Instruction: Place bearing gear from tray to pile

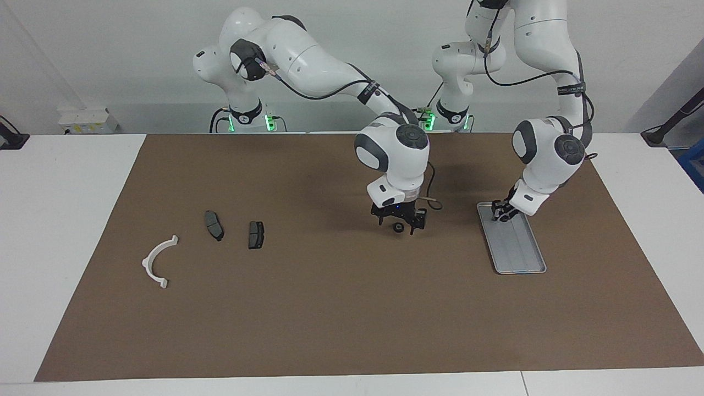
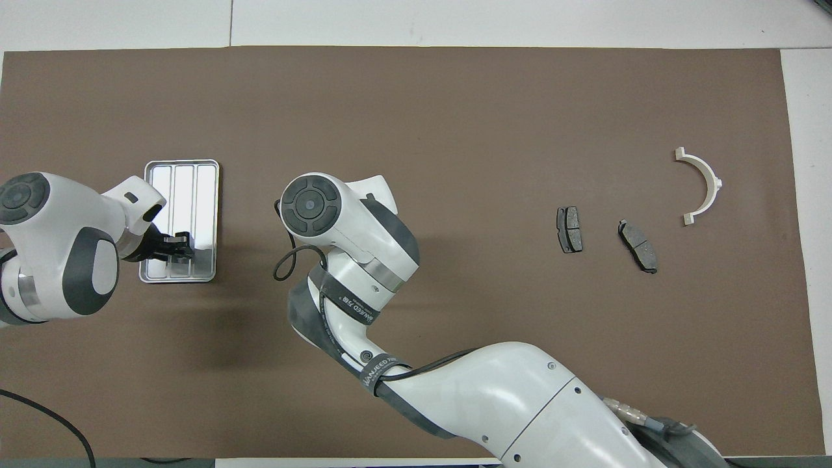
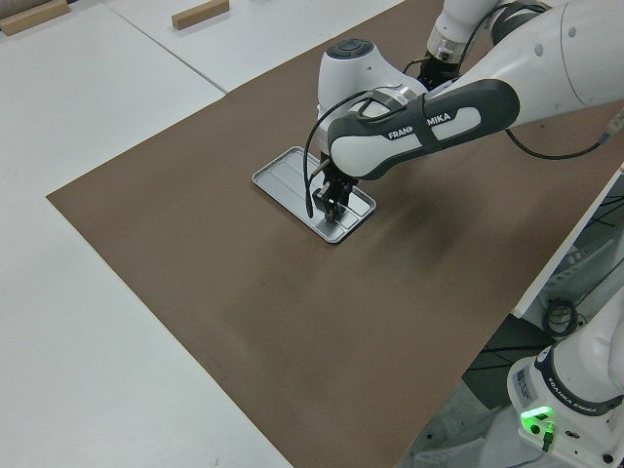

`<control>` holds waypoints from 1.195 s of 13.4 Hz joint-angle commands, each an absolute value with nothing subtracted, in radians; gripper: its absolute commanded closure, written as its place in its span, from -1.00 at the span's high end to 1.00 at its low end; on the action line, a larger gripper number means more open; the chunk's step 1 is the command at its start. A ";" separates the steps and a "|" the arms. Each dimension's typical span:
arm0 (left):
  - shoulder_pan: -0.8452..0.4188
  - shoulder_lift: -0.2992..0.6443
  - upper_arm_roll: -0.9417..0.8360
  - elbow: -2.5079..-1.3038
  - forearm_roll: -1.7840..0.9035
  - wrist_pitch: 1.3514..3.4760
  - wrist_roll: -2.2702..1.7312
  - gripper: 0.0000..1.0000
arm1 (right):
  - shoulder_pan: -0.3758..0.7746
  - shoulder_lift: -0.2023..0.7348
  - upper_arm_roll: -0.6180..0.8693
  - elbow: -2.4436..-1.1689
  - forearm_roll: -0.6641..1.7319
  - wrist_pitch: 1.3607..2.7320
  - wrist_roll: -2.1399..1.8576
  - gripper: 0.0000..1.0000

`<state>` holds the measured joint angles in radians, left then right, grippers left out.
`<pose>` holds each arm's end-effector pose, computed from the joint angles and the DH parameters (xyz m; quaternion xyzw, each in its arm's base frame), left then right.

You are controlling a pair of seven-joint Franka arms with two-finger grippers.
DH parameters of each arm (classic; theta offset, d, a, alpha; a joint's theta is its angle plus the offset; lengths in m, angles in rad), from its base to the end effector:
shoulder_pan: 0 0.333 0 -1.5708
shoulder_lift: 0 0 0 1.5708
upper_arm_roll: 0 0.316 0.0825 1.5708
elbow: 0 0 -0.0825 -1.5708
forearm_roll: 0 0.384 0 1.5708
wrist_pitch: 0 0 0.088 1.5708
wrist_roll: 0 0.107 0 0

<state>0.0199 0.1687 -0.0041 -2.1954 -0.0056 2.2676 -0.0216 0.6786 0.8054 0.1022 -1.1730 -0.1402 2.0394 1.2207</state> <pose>0.5398 0.0084 0.2999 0.9986 0.0206 -0.0482 0.0023 0.5644 0.5163 0.3165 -0.9778 0.2055 -0.0404 0.0126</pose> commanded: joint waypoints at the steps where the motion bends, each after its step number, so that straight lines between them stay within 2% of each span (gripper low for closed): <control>1: 0.034 0.155 -0.014 -2.220 0.011 2.298 -0.028 -0.13 | 0.676 0.856 0.121 -1.114 -0.152 2.022 1.243 1.00; 7: 0.032 0.161 -0.014 -2.220 0.011 2.309 -0.029 -0.13 | 0.689 0.874 0.123 -1.118 -0.147 2.013 1.241 0.95; 8: 0.034 0.161 -0.015 -2.220 0.011 2.316 -0.029 -0.22 | 0.684 0.874 0.123 -1.118 -0.146 2.011 1.241 0.91; 10: 0.034 0.160 -0.014 -2.226 0.011 2.316 -0.031 -0.52 | 0.683 0.874 0.124 -1.120 -0.140 2.005 1.241 0.83; 12: 0.034 0.160 -0.014 -2.223 0.011 2.304 -0.044 -0.89 | 0.683 0.874 0.123 -1.120 -0.091 2.006 1.243 0.80; 14: 0.032 0.152 -0.015 -2.185 0.008 2.252 -0.066 -0.95 | 0.683 0.873 0.124 -1.120 -0.071 2.006 1.243 0.79; 16: 0.023 0.137 -0.017 -2.093 0.005 2.112 -0.106 -0.95 | 0.678 0.871 0.123 -1.123 -0.066 2.006 1.241 0.72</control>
